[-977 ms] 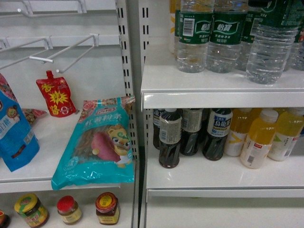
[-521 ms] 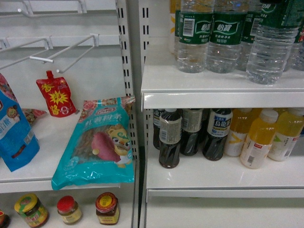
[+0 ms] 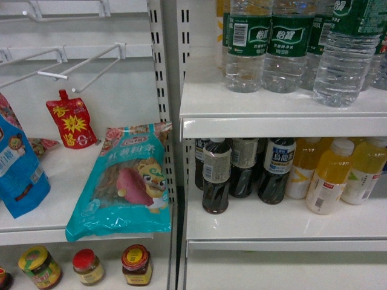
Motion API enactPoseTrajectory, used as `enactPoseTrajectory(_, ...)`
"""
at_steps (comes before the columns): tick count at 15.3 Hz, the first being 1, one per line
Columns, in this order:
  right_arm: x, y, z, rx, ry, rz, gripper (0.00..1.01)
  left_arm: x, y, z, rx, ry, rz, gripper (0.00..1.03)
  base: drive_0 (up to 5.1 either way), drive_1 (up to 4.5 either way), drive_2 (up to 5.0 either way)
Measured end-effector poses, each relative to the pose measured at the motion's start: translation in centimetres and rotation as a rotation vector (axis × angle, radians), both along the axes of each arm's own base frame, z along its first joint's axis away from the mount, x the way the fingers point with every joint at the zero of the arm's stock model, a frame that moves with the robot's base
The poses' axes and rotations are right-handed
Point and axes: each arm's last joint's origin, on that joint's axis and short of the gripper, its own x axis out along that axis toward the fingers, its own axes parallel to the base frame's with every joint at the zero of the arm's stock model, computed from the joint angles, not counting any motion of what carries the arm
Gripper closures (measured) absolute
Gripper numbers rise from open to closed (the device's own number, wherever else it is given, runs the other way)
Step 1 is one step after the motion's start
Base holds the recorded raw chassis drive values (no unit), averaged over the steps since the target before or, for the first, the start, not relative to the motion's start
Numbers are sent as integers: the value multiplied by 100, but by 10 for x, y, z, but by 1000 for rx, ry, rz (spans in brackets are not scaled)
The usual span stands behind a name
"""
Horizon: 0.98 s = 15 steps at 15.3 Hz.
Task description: Move water from second to third shelf
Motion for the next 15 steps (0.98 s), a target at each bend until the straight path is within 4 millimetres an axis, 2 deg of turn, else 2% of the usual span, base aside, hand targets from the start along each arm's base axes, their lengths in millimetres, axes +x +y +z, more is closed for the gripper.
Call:
enactPoseTrajectory(3, -43, -11, 1, 7, -4, -5, 3, 0, 0, 0, 0, 0, 0, 5, 0, 0, 0)
enactPoseTrajectory(4, -55, -13, 2, 5, -100, -47, 10, 0, 0, 0, 0, 0, 0, 5, 0, 0, 0)
enactPoseTrajectory(5, -81, -17, -5, 2, -160, -73, 25, 0, 0, 0, 0, 0, 0, 5, 0, 0, 0)
enactPoseTrajectory(6, -101, -26, -22, -8, -145, -59, 38, 0, 0, 0, 0, 0, 0, 5, 0, 0, 0)
enactPoseTrajectory(7, -110, -33, -31, -12, -148, -76, 45, 0, 0, 0, 0, 0, 0, 5, 0, 0, 0)
enactPoseTrajectory(9, -115, -36, -39, -13, -155, -98, 52, 0, 0, 0, 0, 0, 0, 5, 0, 0, 0)
enactPoseTrajectory(10, -120, -37, -48, -13, -166, -102, 61, 0, 0, 0, 0, 0, 0, 5, 0, 0, 0)
enactPoseTrajectory(12, -129, -35, -72, -13, -130, -78, 87, 0, 0, 0, 0, 0, 0, 5, 0, 0, 0)
enactPoseTrajectory(13, -134, -35, -76, -13, -137, -79, 100, 0, 0, 0, 0, 0, 0, 5, 0, 0, 0)
enactPoseTrajectory(15, -141, -35, -81, -16, -153, -79, 99, 0, 0, 0, 0, 0, 0, 5, 0, 0, 0)
